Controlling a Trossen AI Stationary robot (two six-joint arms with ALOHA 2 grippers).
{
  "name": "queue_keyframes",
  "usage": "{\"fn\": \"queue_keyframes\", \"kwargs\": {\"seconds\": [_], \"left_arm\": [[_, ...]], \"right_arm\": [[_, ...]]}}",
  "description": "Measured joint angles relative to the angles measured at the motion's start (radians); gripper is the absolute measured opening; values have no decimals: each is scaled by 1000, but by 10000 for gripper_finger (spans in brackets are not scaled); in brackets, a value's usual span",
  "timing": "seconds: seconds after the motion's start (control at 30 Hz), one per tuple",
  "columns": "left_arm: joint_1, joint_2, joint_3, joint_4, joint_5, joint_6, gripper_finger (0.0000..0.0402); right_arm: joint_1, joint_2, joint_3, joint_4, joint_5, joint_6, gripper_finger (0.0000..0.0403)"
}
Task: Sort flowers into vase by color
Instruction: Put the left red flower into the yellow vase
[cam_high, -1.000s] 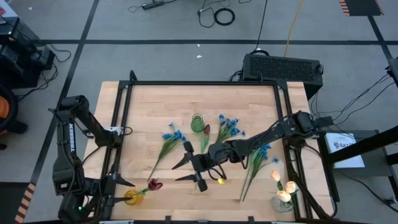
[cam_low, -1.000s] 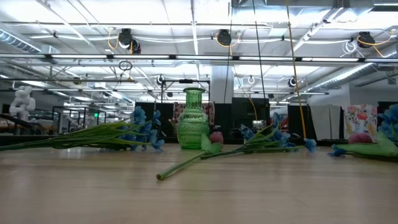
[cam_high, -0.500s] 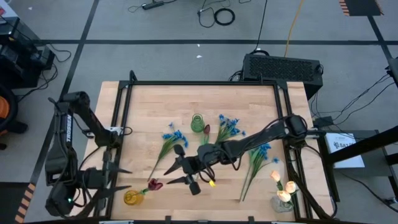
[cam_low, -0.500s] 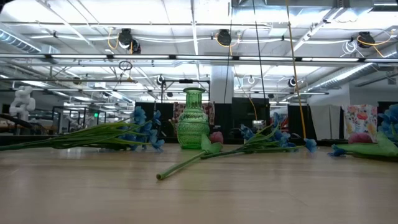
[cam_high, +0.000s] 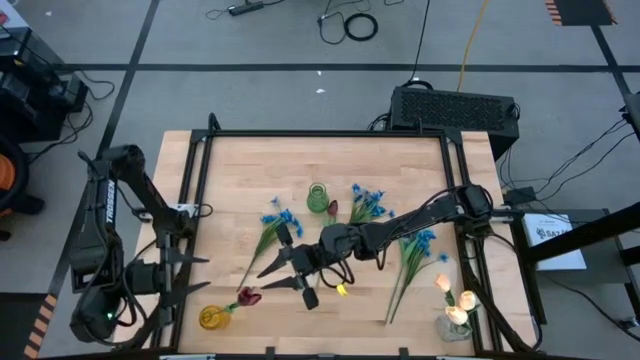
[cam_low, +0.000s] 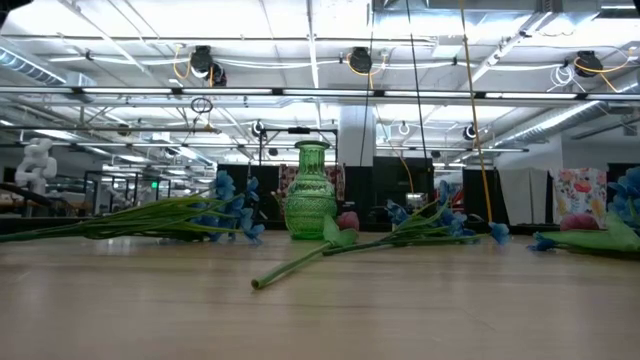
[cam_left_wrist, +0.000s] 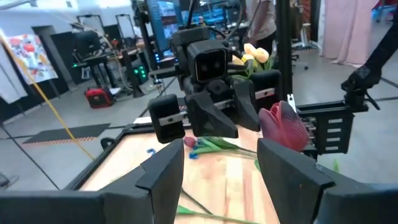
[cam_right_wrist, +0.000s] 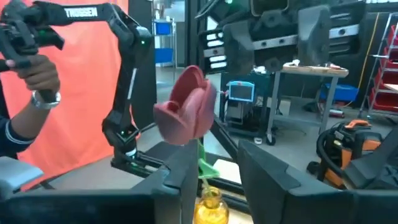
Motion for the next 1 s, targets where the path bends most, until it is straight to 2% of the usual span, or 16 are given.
{"fn": "queue_keyframes", "kwargs": {"seconds": [0.2, 0.27, 0.5, 0.7, 0.9, 1.0], "left_arm": [[36, 41, 0, 15, 24, -90, 209], [45, 63, 0, 67, 37, -85, 209], [46, 158, 0, 428, 51, 138, 209], [44, 230, 0, 606, 92, 207, 209], [44, 287, -1, 617, 87, 199, 209], [45, 312, -1, 622, 34, 200, 209]], "right_arm": [[-6, 0, 0, -19, 4, -23, 83], [-12, 0, 0, -26, 6, -25, 77], [-28, 0, 0, -114, 7, -33, 64], [-32, 0, 0, -156, 7, -33, 64], [-32, 0, 0, -161, 6, -33, 63], [-32, 0, 0, -161, 6, -33, 63]]}}
